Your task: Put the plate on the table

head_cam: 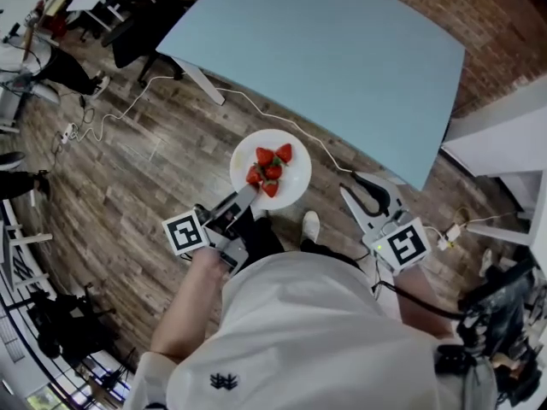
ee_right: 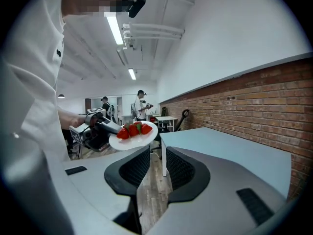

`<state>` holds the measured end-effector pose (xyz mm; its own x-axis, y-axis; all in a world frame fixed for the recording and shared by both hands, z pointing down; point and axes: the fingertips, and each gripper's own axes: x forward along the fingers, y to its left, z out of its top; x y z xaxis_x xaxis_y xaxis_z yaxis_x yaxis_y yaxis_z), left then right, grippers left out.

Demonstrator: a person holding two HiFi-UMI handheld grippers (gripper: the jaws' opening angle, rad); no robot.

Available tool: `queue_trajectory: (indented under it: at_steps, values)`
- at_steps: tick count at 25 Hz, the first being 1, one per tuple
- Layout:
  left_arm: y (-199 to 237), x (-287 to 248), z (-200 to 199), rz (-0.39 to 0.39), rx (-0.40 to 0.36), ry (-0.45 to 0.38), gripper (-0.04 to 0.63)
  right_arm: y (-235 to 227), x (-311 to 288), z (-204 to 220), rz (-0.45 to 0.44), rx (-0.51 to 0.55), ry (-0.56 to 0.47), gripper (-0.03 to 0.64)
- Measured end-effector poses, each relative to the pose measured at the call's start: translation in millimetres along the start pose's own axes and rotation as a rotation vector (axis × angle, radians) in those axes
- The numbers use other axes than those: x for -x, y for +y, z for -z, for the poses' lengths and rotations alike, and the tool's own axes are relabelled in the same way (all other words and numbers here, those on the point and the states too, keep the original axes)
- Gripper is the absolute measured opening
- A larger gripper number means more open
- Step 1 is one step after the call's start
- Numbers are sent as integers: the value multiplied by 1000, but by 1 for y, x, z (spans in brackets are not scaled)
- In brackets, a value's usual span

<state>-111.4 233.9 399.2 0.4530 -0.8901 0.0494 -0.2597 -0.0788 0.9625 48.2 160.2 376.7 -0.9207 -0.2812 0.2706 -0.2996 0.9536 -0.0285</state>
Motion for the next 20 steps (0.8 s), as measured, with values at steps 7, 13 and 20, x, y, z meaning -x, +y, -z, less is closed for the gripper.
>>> queue_trajectory:
  at_steps: [7, 13, 20]
  values:
    - [24, -34, -85, 54, -11, 61, 29, -33, -71, -20, 78, 3, 10, 91]
    - [44, -55, -161, 83, -25, 186, 29, -46, -135, -49, 191, -21, 22, 91]
    - [66, -101, -217, 93, -11, 312, 29, -69, -180, -62, 280, -50, 61, 91]
